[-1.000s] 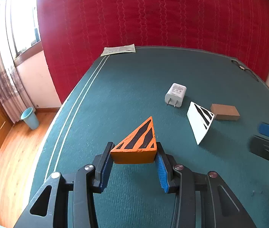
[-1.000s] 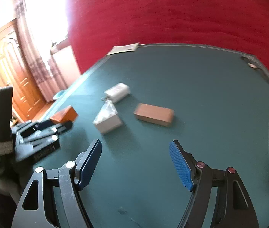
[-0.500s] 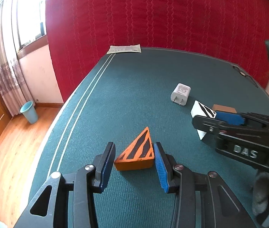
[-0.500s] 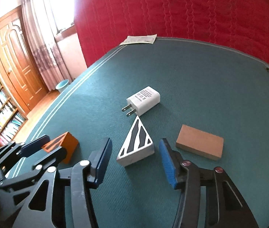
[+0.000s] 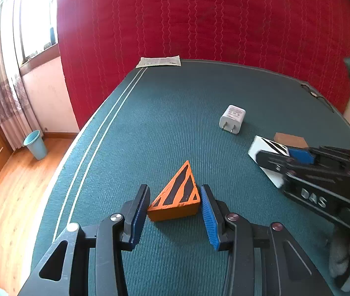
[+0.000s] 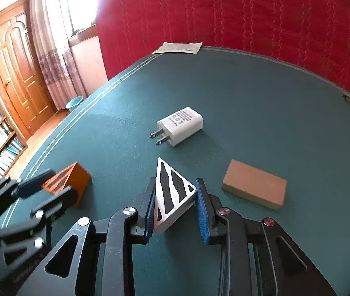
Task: Organize rigid objects
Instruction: 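Grasp the white black-striped triangle with the right gripper, then carry the white triangle with the right gripper while the left carries the orange triangle toward the basin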
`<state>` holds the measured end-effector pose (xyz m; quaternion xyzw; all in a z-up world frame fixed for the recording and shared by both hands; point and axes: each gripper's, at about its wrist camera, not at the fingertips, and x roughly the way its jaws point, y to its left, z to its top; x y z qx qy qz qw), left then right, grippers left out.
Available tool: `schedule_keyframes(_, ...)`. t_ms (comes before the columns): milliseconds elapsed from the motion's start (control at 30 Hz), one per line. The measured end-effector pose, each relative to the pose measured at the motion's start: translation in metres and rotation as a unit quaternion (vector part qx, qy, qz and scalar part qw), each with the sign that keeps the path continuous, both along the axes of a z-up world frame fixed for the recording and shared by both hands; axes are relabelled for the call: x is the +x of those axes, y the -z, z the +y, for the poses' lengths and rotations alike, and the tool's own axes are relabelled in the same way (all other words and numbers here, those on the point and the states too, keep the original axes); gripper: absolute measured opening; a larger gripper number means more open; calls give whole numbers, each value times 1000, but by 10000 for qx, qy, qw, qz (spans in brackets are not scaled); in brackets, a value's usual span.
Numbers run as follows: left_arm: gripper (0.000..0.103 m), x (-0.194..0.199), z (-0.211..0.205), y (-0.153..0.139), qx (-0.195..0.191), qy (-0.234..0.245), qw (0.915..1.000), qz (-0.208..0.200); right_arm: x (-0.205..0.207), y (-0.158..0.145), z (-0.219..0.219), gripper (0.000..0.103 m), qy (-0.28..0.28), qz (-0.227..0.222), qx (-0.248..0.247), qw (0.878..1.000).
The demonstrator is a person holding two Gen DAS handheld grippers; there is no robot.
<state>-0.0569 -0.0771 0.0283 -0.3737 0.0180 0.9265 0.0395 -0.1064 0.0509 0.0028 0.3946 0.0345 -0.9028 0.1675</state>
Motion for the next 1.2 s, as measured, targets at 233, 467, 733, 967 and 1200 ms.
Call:
schedule_keyframes(233,45,-1,-5,1,117,-38,9999,-74,24,1,17,30,-64,23,-99,9999)
schedule_keyframes(467,42,-1,-2,2,93,36,9999,-103,47,-4,35,30,-26,38,-232,9997)
schedule_keyframes(733,42,7,8,-2,-22,169,9998,74,72,-17,62,30,92,176,-427,9989)
schedule_keyframes(967,42,12,26,-4,-152,321,9994,46,89,-25,93,30,346,261,-583,9974)
schedule_keyframes(1200,42,22,45,-11,-188,465,9987,101,100,-31,127,30,682,355,-691,9946)
